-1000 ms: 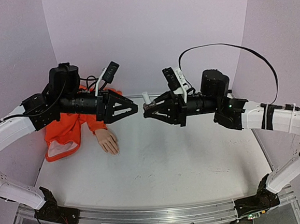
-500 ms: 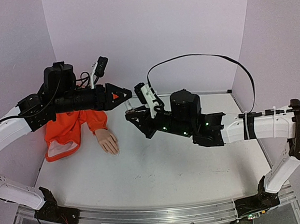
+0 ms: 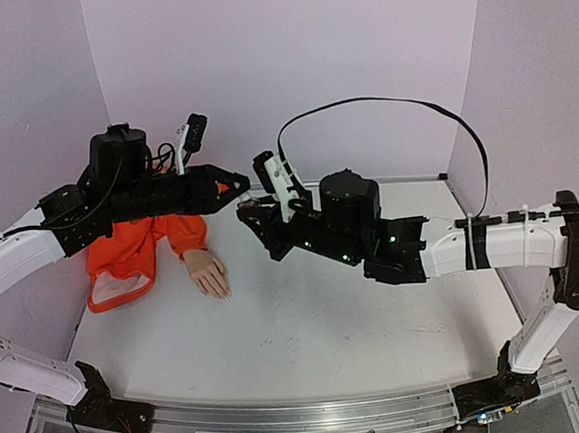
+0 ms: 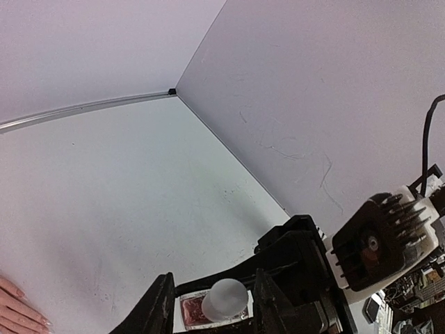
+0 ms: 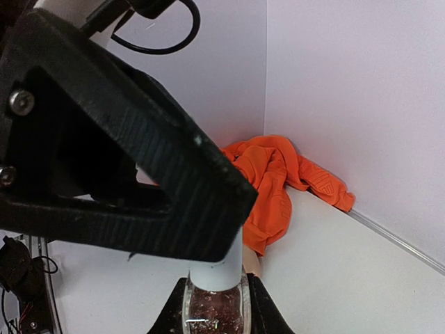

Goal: Paint the nails

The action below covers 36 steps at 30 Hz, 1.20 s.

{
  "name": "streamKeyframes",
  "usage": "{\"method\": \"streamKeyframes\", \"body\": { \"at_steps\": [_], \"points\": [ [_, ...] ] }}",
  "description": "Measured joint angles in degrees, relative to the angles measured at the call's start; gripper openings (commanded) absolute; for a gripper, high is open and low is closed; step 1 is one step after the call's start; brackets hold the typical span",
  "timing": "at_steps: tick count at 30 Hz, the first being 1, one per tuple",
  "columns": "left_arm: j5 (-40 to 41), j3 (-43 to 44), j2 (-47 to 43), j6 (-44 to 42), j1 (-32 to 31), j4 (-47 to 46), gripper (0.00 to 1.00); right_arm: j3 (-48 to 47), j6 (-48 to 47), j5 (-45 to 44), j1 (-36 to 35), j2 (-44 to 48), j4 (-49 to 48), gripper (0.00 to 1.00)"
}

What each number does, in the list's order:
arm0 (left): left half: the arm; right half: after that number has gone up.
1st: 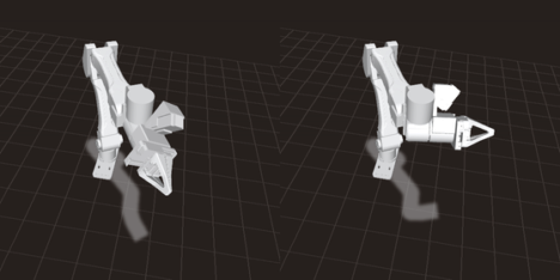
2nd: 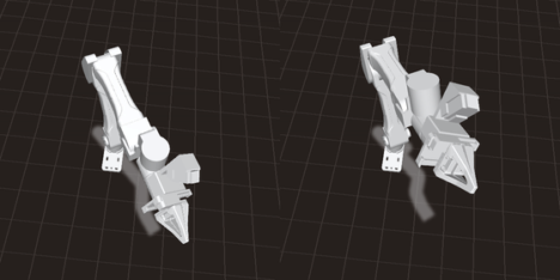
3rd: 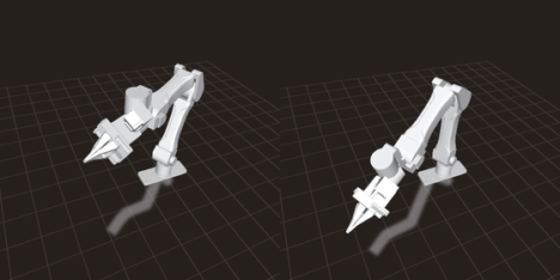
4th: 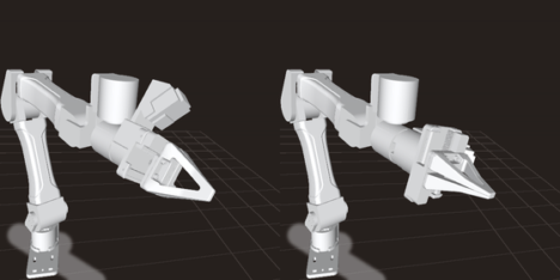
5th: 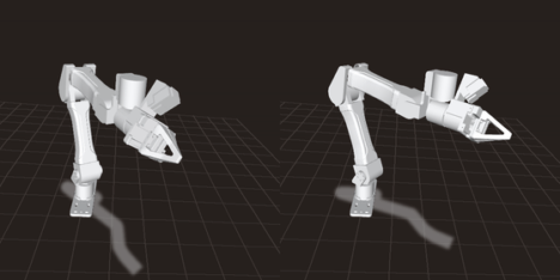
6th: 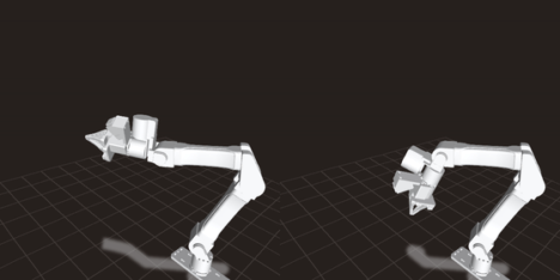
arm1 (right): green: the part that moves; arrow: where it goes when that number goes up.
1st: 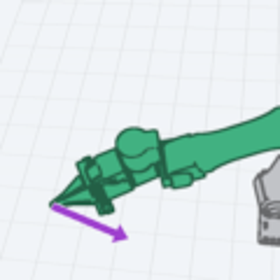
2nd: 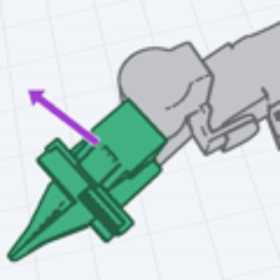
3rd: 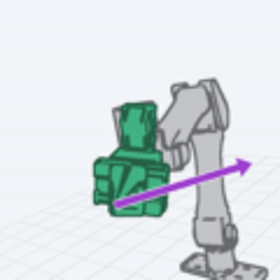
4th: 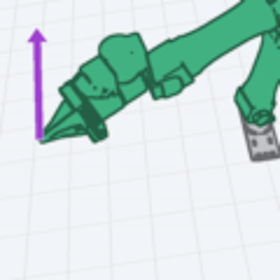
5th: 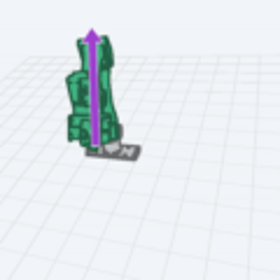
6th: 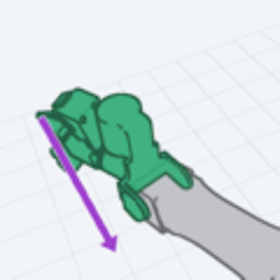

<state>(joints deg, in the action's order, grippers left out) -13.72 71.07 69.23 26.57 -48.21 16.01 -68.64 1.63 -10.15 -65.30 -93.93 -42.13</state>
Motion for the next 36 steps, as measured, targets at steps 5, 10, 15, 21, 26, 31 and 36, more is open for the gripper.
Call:
{"method": "streamKeyframes", "body": {
  "at_steps": [5,10,15,21,26,31,36],
  "points": [
    [0.1,0.0,0.5,0.1,0.0,0.0,0.27,-0.1,-0.4,-0.3,-0.4,-0.8,0.0,0.00],
    [-1.2,0.0,1.3,-0.2,0.0,-0.1,0.15,-0.1,-0.4,-0.4,-0.6,-0.9,-0.2,0.00],
    [-4.2,0.0,2.4,-2.5,0.7,-0.7,0.05,0.1,-0.4,-0.4,-0.5,-0.9,-0.1,0.00],
    [-15.4,-0.3,3.3,-8.7,1.4,-1.7,0.03,5.6,1.3,16.7,4.0,3.7,-1.5,0.00],
    [-30.7,0.3,5.4,-13.9,0.7,-6.1,0.02,9.8,9.8,48.7,11.3,6.3,-8.1,0.00],
    [-40.3,2.5,7.1,-17.0,-0.6,-7.6,0.05,10.3,17.7,63.2,12.5,6.4,-13.4,0.00],
    [-37.9,2.8,7.0,-17.3,-1.7,-7.1,0.56,12.5,15.8,61.2,12.6,8.8,-13.1,0.00]
  ]
}}
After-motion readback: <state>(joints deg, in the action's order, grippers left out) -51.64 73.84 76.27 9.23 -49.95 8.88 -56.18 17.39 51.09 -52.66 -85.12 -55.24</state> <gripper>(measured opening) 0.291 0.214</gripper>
